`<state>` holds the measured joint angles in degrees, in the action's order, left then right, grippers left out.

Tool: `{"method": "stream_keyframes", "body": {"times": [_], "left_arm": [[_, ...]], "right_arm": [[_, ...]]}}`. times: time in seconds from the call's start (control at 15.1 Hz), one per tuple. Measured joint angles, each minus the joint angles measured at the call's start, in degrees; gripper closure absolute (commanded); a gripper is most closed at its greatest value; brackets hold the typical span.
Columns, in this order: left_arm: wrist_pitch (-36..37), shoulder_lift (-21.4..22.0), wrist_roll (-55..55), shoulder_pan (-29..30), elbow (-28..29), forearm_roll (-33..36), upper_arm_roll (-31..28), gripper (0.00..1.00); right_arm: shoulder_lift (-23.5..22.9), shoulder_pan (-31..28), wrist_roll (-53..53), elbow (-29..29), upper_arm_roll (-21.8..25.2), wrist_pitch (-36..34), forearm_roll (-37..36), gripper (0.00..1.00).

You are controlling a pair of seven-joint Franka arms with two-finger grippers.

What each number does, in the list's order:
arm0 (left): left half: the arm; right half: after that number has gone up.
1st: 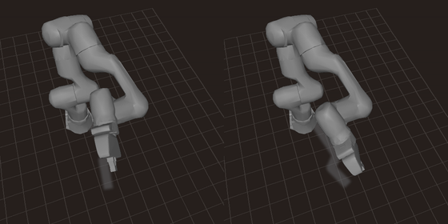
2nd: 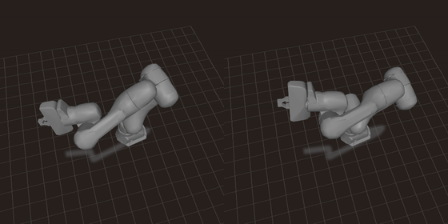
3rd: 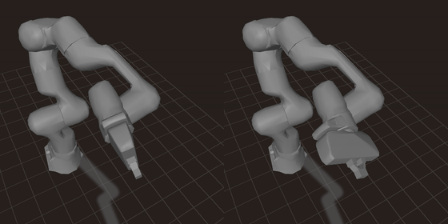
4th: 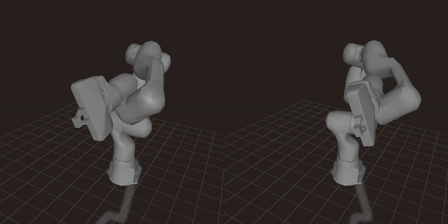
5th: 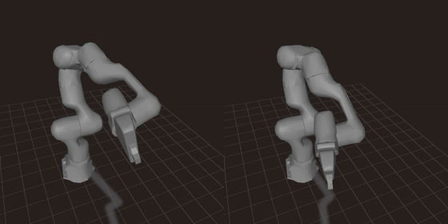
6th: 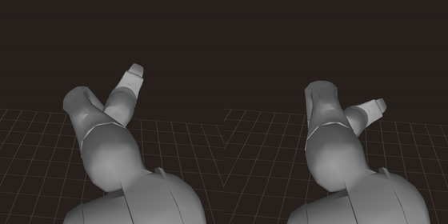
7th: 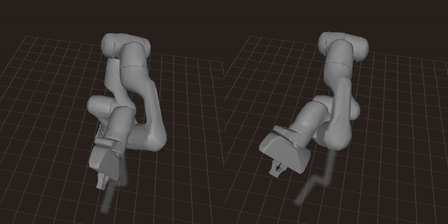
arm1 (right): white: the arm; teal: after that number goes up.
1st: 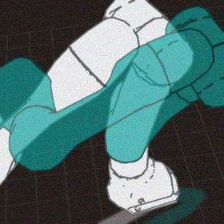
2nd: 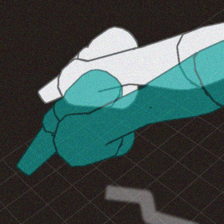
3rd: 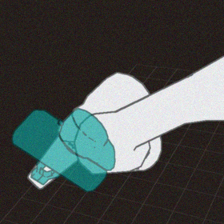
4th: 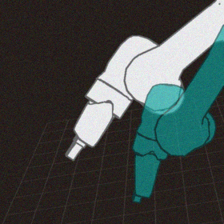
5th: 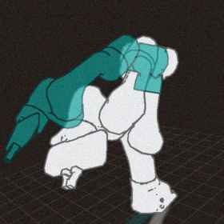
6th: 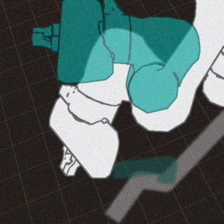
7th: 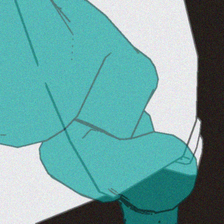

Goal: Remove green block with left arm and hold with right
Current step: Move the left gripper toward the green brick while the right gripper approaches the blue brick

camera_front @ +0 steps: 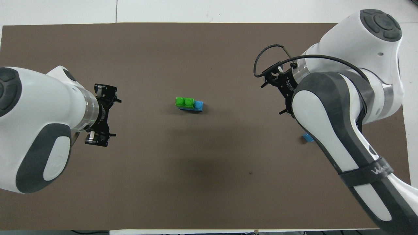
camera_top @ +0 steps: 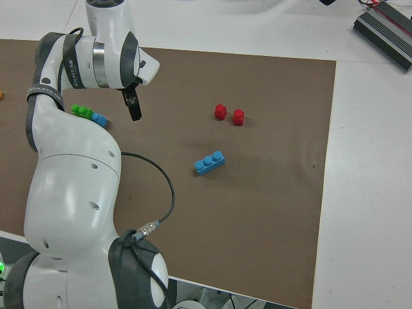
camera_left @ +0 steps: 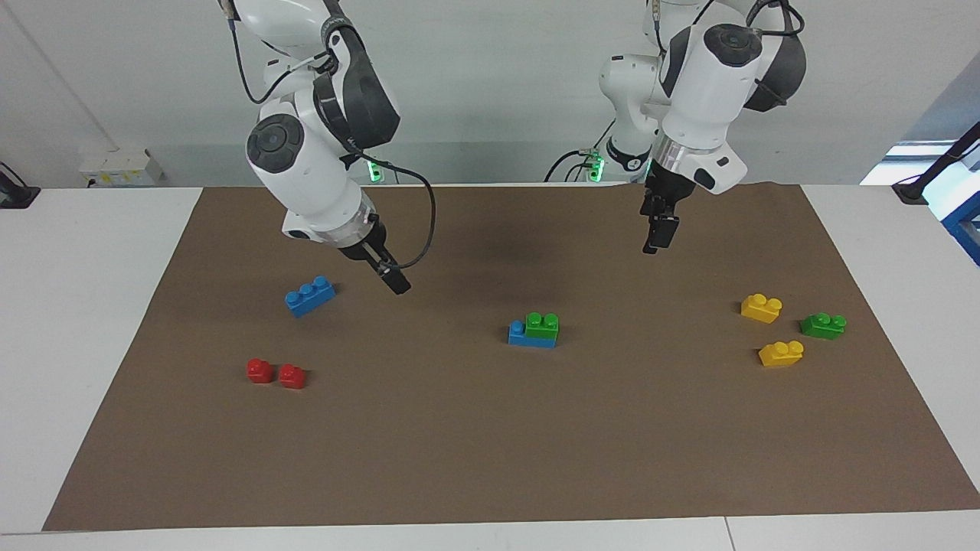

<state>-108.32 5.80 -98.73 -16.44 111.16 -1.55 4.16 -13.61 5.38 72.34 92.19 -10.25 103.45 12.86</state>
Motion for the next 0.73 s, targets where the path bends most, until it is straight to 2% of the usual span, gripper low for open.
{"method": "stream_keyframes", "body": {"times": [0.13, 0.26, 0.73], "left_arm": [[-0.8, -1.2, -4.0, -1.8, 0.4, 0.0, 0.0, 0.00], [-2.3, -2.6, -7.7, -3.1, 0.4, 0.0, 0.0, 0.00], [-6.6, -6.2, -15.9, -4.9, 0.4, 0.0, 0.0, 0.00]], "right_arm": [[0.0, 0.1, 4.7, -0.1, 0.0, 1.9, 1.4, 0.00], [-0.8, 0.6, 8.4, -0.1, 0.0, 3.2, 6.1, 0.00], [-5.8, 3.4, 13.4, 0.0, 0.1, 6.6, 17.4, 0.01]]}}
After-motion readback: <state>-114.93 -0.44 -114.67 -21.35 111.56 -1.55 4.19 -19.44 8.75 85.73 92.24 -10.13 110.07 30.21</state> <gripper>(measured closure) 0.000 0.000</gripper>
